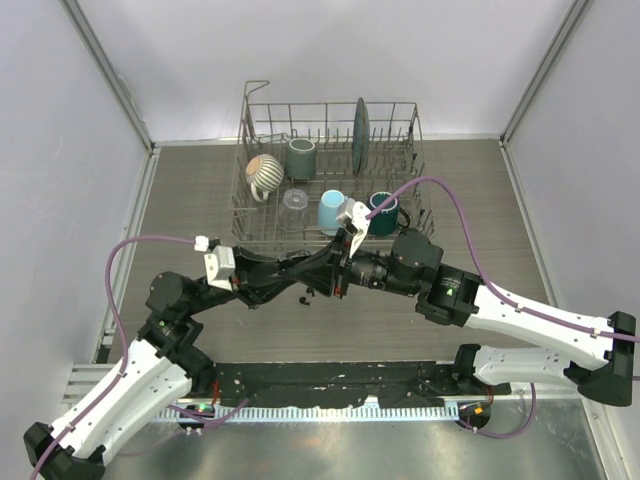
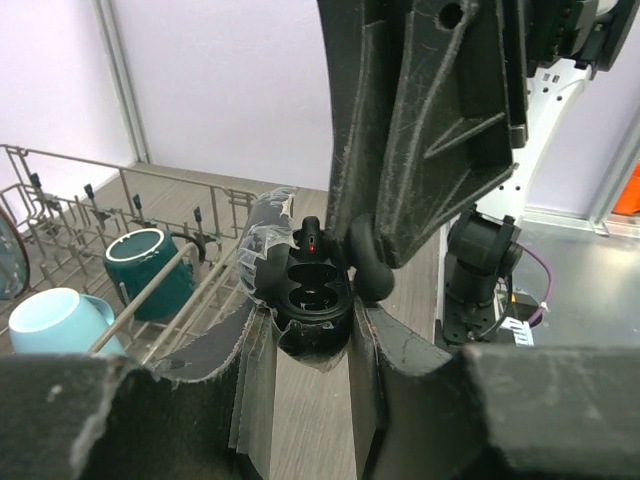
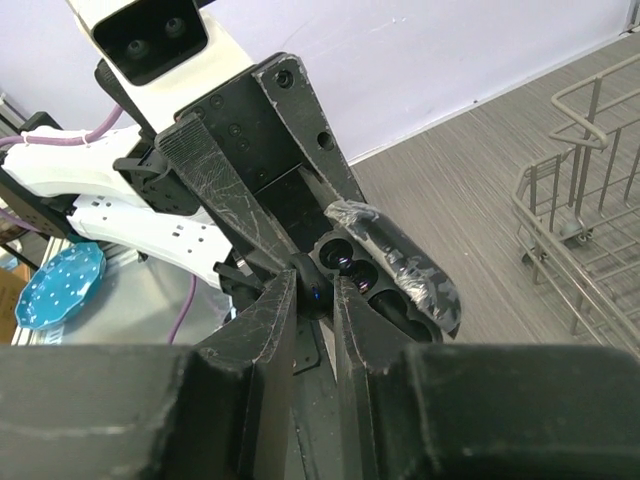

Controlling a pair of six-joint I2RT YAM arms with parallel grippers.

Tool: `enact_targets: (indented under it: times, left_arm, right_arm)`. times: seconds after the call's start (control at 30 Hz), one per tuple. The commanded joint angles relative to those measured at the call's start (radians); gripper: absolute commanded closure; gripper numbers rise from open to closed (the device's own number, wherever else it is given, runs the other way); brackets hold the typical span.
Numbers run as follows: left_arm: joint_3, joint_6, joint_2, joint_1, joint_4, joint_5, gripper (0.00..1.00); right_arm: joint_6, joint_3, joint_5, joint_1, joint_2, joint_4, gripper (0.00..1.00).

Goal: Insert the wireless bluetooth earbuds into the charging case
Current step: Place the earbud in the charging case.

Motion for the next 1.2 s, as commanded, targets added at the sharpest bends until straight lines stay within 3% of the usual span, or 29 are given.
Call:
enact_targets:
  times: [0.0, 0.6, 1.17]
  left_arm:
    - [0.039, -0.019, 0.003, -0.002, 0.053, 0.048, 1.0]
    - [0.049, -0.039, 0.018, -0.002, 0.076, 0.078, 1.0]
    - [0.023, -0.03, -0.041, -0.002, 0.105, -0.002, 1.0]
  right_arm:
    - [-0.02, 0.045, 0.03, 0.005, -0.006, 0.056, 0.99]
    - [-0.035, 0.022, 0.091, 0.005, 0.041, 0.084, 0.99]
    - [-0.079, -0.001, 0.2, 0.005, 0.015, 0.029, 0.99]
